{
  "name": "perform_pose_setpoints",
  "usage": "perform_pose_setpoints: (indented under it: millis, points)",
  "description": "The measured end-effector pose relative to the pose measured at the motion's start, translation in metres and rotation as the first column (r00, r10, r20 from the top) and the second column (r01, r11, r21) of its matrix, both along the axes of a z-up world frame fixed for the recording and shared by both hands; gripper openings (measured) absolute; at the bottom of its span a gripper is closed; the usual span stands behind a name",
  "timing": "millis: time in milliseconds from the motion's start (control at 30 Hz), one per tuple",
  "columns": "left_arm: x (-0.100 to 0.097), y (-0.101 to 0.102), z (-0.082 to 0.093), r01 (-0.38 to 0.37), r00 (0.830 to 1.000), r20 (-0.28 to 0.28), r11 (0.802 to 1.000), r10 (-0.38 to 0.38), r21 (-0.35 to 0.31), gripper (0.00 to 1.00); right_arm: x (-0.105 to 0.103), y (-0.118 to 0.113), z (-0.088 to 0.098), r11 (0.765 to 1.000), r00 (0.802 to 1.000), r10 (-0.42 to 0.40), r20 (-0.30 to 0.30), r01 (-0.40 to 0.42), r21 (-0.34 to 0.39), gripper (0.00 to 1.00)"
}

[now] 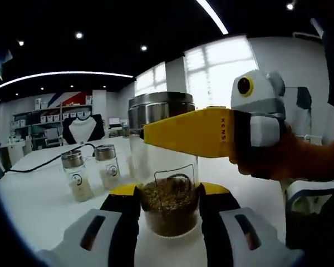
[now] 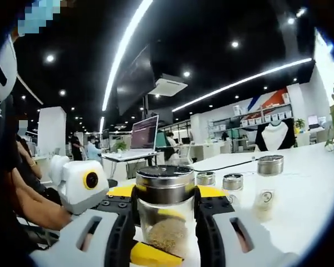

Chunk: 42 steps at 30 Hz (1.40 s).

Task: Rotate the seasoning bottle until the label or dispensing opening points toward the visible target arrow and the bottle remains upright within the marked orientation range

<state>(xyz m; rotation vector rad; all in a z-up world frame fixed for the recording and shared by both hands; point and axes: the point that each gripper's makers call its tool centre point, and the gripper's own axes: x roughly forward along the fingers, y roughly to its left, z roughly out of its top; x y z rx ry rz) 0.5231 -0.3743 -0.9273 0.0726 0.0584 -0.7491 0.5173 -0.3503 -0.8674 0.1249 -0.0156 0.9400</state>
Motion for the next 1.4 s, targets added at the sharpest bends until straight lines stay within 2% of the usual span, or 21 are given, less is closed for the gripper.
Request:
perform_pose_setpoints:
  millis: [33, 100, 200, 333, 433, 533, 600, 667, 833, 1000, 1067, 1133, 1200, 1300, 1400]
  points:
    - [0.003, 0.002, -0.004, -0.027, 0.999, -0.025, 1.0, 0.027, -0.004, 0.44, 0.005, -0.002, -0.004, 0.998, 0.998, -0.06, -0.003, 0.06, -0.033, 0.38]
    - [0.007, 0.004, -0.008, -0.061, 0.998, -0.023, 0.998, 0.062, 0.017, 0.43, 0.007, 0.002, -0.01, 0.993, 0.996, -0.085, 0.013, 0.086, -0.08, 0.38]
    - [0.008, 0.005, -0.011, -0.094, 0.995, -0.031, 0.995, 0.094, 0.017, 0.43, 0.007, 0.006, -0.011, 0.994, 0.996, -0.089, 0.01, 0.089, -0.059, 0.38]
    - [0.008, 0.01, -0.01, -0.156, 0.988, 0.005, 0.986, 0.156, 0.053, 0.43, 0.009, 0.006, -0.012, 0.994, 0.994, -0.103, -0.033, 0.101, -0.04, 0.38]
    - [0.007, 0.011, -0.008, -0.196, 0.98, 0.021, 0.979, 0.195, 0.051, 0.43, 0.013, 0.004, -0.011, 0.989, 0.985, -0.149, -0.083, 0.15, 0.002, 0.39]
    - [0.008, 0.012, -0.008, -0.259, 0.965, 0.075, 0.96, 0.252, 0.104, 0.43, 0.017, 0.001, -0.016, 0.978, 0.97, -0.204, -0.13, 0.207, 0.009, 0.39]
    - [0.008, 0.01, -0.009, -0.243, 0.969, 0.058, 0.966, 0.238, 0.093, 0.43, 0.017, 0.001, -0.018, 0.976, 0.969, -0.217, -0.115, 0.215, -0.03, 0.38]
    - [0.007, 0.006, -0.006, -0.201, 0.979, 0.048, 0.979, 0.199, 0.043, 0.43, 0.015, 0.003, -0.017, 0.983, 0.982, -0.176, -0.064, 0.172, -0.066, 0.38]
    - [0.006, 0.0, -0.002, -0.082, 0.996, 0.033, 0.997, 0.082, 0.01, 0.44, 0.009, 0.0, -0.014, 0.993, 0.993, -0.103, -0.054, 0.1, -0.059, 0.38]
    - [0.005, -0.002, 0.001, -0.012, 1.0, 0.002, 0.999, 0.012, -0.053, 0.44, 0.002, 0.002, -0.004, 0.996, 0.999, -0.036, 0.016, 0.037, -0.076, 0.38]
    - [0.004, -0.003, 0.002, -0.015, 1.0, 0.002, 0.999, 0.015, -0.053, 0.44, -0.001, 0.007, -0.004, 0.992, 0.999, 0.008, 0.053, -0.001, -0.129, 0.38]
    - [0.006, 0.001, 0.003, -0.061, 0.998, 0.015, 0.997, 0.061, -0.042, 0.44, 0.0, 0.01, -0.003, 0.991, 0.999, 0.012, 0.045, -0.006, -0.135, 0.38]
    - [0.006, 0.002, 0.005, -0.081, 0.997, 0.001, 0.994, 0.082, -0.07, 0.44, 0.002, 0.011, -0.002, 0.992, 1.0, 0.008, 0.029, -0.005, -0.123, 0.38]
    - [0.009, 0.005, 0.005, -0.108, 0.994, -0.005, 0.99, 0.108, -0.085, 0.44, 0.007, 0.009, -0.003, 0.996, 0.998, -0.06, -0.009, 0.059, -0.072, 0.38]
    - [0.011, 0.009, 0.004, -0.146, 0.989, 0.003, 0.987, 0.147, -0.064, 0.44, 0.007, 0.011, -0.005, 0.993, 0.995, -0.095, -0.016, 0.094, -0.066, 0.38]
